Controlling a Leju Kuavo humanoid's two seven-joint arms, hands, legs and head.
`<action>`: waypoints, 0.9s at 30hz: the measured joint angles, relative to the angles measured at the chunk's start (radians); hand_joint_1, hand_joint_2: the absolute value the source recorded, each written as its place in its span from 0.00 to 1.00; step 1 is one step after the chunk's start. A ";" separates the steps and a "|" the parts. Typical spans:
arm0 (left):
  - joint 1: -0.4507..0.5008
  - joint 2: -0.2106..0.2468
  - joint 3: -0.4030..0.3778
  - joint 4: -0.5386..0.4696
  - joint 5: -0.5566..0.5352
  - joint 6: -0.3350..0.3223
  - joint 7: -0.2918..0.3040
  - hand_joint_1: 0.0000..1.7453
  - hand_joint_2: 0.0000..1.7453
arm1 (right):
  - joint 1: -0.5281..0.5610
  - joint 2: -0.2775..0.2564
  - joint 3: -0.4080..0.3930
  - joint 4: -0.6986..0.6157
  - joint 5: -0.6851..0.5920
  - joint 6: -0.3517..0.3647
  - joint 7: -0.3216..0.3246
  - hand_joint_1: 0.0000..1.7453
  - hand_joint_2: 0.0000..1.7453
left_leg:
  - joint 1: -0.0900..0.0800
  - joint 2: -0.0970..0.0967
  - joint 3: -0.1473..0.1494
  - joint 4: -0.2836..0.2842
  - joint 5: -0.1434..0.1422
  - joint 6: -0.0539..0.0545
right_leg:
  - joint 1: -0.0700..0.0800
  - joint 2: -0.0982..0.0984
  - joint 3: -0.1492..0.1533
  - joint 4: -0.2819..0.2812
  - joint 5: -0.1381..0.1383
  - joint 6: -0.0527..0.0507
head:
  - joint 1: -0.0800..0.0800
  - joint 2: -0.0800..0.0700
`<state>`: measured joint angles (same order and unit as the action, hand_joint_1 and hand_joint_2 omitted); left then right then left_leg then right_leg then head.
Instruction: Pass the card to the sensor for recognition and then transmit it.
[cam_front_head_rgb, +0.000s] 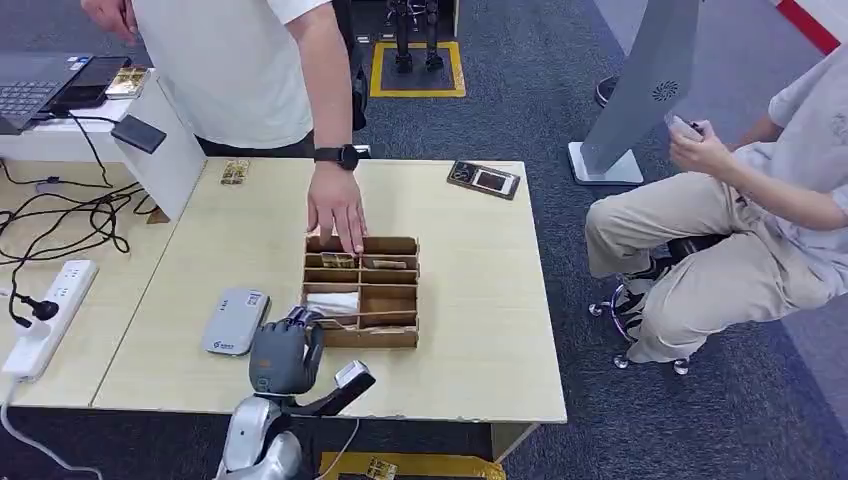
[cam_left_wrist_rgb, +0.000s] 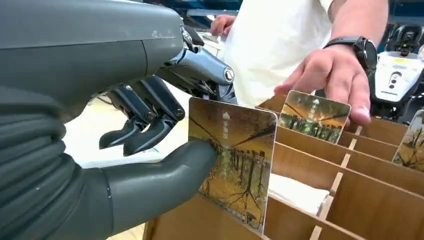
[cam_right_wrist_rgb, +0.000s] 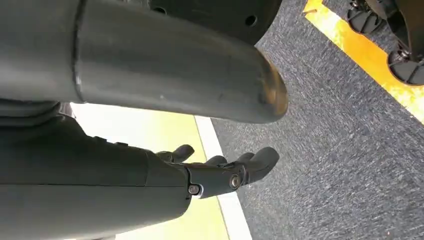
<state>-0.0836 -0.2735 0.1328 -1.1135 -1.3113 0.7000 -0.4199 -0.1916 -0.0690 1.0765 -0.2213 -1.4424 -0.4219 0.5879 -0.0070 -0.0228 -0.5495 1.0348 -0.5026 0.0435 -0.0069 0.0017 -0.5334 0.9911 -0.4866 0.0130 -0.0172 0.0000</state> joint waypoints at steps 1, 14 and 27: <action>0.000 0.000 0.001 0.000 0.024 0.000 -0.018 1.00 1.00 | 0.000 0.000 0.000 0.000 0.000 0.000 0.000 0.00 0.00 | 0.000 0.000 0.000 0.000 0.000 0.000 | 0.000 0.000 0.000 0.000 0.000 0.000 | 0.000 0.000; -0.006 0.001 -0.087 -0.161 1.190 -0.132 -0.027 1.00 1.00 | 0.025 0.007 0.001 0.005 0.000 -0.028 0.066 0.00 0.00 | 0.000 0.000 0.000 0.000 0.000 0.000 | 0.000 0.000 0.000 0.000 0.000 0.000 | 0.000 0.000; -0.116 0.021 -0.073 -0.238 1.679 -0.215 0.113 1.00 1.00 | 0.028 0.017 0.014 0.010 0.000 -0.036 0.069 0.00 0.00 | 0.000 -0.001 0.000 0.000 0.000 0.000 | 0.000 -0.001 0.001 0.000 0.000 0.000 | 0.000 0.000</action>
<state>-0.1992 -0.2521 0.0595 -1.3519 0.3678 0.4849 -0.3071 -0.1631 -0.0519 1.0903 -0.2113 -1.4424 -0.4578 0.6573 -0.0069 -0.0234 -0.5495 1.0349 -0.5024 0.0434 -0.0069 0.0012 -0.5329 0.9915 -0.4863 0.0130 -0.0176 0.0000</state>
